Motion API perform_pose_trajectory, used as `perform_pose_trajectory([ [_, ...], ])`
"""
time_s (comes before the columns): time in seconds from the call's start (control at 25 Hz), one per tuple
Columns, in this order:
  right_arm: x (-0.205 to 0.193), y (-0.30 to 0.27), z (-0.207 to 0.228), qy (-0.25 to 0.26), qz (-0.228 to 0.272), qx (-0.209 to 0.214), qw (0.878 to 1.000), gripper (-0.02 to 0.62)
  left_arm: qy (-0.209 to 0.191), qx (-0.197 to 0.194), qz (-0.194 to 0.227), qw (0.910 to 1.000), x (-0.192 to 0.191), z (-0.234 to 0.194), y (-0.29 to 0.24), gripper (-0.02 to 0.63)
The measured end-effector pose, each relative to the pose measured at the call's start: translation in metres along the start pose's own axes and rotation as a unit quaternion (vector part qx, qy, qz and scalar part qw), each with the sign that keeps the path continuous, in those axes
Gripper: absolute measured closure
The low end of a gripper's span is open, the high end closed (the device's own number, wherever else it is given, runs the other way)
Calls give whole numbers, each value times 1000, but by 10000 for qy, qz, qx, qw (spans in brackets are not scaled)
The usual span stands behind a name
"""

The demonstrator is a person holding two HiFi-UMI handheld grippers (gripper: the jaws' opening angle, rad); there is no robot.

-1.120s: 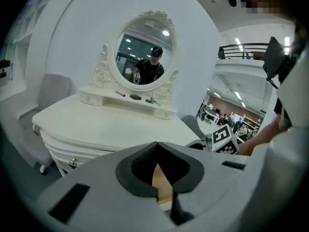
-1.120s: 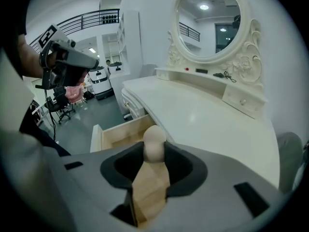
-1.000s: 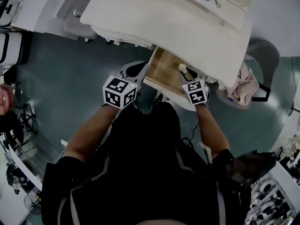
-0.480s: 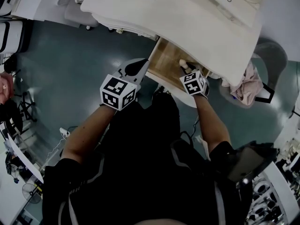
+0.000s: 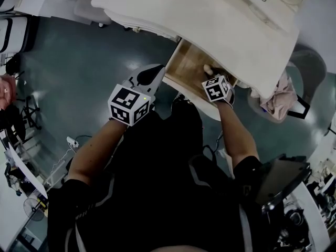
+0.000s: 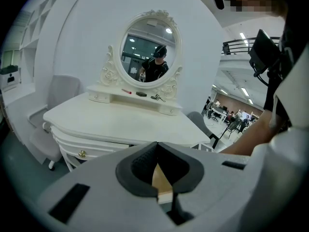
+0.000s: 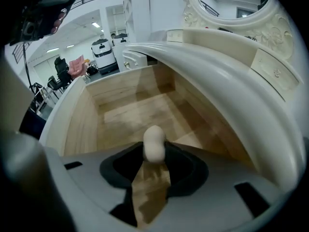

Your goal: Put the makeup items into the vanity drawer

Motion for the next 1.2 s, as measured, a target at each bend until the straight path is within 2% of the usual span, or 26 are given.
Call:
perform_pose_trajectory([
  [0.36,0,-10,3,-34,-156,-136,9998,439,24,42,-77,10000,-2,2,1,603],
  [0.6,2,-11,3,-71,-89,-133,9998,428,11,37,-66,10000,2,3,-1,603],
  [0.88,2,-11,2,1,-45,-152,9999,390,-4,31,-62,10000,4,4,-2,603],
  [1.0,3,-9,0,27,-26,-147,9999,368,-47,11,-44,10000,7,5,-2,603],
  [1.2,2,4,-10,66,112,-175,9998,371,-258,-77,-4,9996,15,11,2,603],
])
Point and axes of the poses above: the fingertips, and each gripper's own axes: y backward along the fingers, z to its right, x out of its top, the point moved 9 cm from there along y, backward along the fingers, and after that the axes turned 14 degrees about x, right-handed, at the moved point
